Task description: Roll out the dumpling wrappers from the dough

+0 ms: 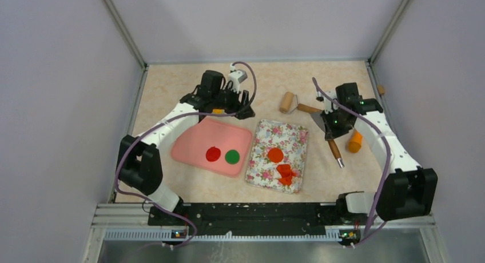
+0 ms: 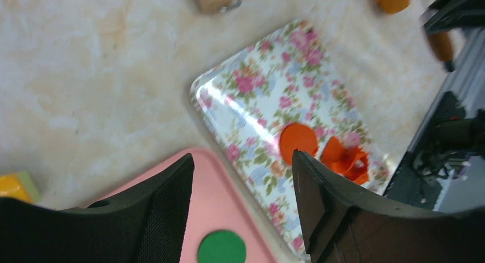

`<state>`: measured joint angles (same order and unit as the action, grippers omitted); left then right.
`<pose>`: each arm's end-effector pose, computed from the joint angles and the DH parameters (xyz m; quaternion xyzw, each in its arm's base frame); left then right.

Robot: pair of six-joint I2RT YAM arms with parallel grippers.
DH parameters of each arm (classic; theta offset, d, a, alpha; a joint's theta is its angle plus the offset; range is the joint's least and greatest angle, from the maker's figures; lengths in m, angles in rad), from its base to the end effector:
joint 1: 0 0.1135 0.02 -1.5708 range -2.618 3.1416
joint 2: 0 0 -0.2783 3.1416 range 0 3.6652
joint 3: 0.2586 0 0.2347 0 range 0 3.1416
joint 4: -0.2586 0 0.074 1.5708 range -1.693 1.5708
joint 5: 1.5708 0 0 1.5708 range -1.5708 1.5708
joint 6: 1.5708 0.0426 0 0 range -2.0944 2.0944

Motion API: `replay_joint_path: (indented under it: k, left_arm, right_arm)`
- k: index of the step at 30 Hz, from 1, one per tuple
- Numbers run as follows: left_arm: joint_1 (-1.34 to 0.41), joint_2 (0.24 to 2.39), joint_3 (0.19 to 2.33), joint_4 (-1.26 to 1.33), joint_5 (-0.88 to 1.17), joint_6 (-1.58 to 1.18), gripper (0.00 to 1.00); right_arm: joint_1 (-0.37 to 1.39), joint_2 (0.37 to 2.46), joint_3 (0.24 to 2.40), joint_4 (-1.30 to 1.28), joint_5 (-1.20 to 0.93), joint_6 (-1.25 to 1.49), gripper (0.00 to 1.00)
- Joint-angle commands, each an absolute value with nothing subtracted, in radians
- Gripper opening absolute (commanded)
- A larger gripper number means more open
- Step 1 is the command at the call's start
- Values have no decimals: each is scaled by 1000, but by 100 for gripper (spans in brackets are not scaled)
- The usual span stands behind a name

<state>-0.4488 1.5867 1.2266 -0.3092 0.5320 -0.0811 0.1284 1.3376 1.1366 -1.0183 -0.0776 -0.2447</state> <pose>0.3012 -0.1691 0.2993 0.2714 0.8329 -0.3384 0.3437 0.2278 0.0327 0.2884 -0.1891 0.9655 0.0280 0.1766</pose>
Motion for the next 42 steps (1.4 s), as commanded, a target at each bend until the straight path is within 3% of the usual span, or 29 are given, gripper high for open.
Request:
replay_joint_path:
  k: [1,5,16,30,35,42]
  left_arm:
    - [-479,1621,1389,-188,655,-221,67]
    - [-480,1750,1565,-217,770,-405,67]
    - [-487,1832,1545,-26,1006,-608,67]
    - [-508,1853,1492,-58,971,-606,68]
    - [-514,1858,1443,-23,965,-635,58]
    - [-514,1867,1411,117,1031,-707,28]
  right_arm:
    - [153,1239,1065,-929,-177,-388,0]
    - [242,1145,1023,-790,-112,-463,0]
    - [515,1130,1042,-544,56,-701,0]
    - [637,1201,1089,-459,141,-744,0]
    - [651,1211,1118,-441,155,-738,0]
    - [678,1228,1137,-444,170,-754,0]
